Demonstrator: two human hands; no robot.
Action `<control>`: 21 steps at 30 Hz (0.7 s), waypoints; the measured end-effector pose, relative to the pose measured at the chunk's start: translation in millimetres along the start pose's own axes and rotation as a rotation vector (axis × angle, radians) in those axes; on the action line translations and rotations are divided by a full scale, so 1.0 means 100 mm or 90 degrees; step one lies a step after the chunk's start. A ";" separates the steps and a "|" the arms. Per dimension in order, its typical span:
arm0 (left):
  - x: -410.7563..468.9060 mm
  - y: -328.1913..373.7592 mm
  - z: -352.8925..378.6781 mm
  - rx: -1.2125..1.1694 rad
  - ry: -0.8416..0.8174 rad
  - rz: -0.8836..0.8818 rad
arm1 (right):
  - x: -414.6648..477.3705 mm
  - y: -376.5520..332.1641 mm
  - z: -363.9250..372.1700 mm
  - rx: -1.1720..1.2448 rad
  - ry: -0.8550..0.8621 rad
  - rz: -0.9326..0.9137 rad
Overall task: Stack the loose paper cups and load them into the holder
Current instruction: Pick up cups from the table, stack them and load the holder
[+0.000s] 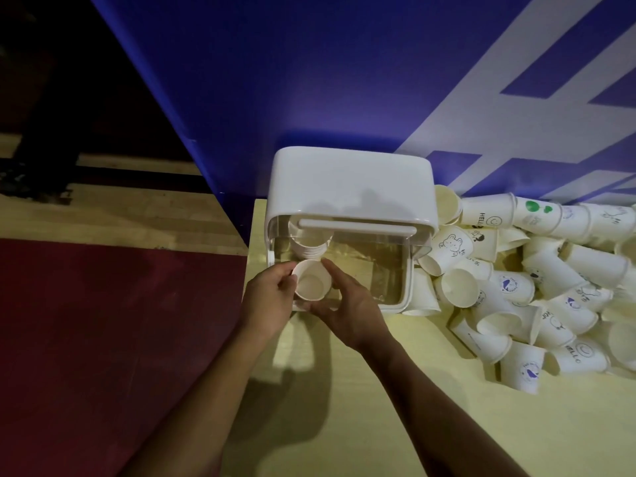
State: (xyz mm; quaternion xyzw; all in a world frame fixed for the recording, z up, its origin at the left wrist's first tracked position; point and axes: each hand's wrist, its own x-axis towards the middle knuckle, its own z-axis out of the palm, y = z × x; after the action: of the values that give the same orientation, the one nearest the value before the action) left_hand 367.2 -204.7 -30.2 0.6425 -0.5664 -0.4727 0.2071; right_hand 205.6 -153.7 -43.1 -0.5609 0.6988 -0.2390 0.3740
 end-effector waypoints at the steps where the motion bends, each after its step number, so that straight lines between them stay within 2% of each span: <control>1: 0.02 -0.03 0.01 0.008 0.006 0.005 | 0.00 0.01 0.00 -0.012 -0.002 0.002; 6: 0.03 -0.10 0.01 0.015 0.030 0.002 | 0.03 0.00 0.01 -0.047 -0.034 0.011; 15: -0.09 0.00 0.01 0.032 0.066 0.014 | -0.03 -0.05 -0.10 -0.085 -0.018 0.017; 19: -0.51 0.30 0.00 0.063 0.123 0.111 | -0.29 -0.01 -0.43 -0.068 0.057 0.008; 21: -0.73 0.58 0.09 0.057 0.084 0.170 | -0.44 0.08 -0.69 -0.061 0.119 -0.002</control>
State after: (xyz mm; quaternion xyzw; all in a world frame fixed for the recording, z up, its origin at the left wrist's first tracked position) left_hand 334.8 -150.6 39.1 0.5994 -0.6526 -0.3723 0.2760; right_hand 150.6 -115.2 4.1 -0.5546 0.7404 -0.2571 0.2794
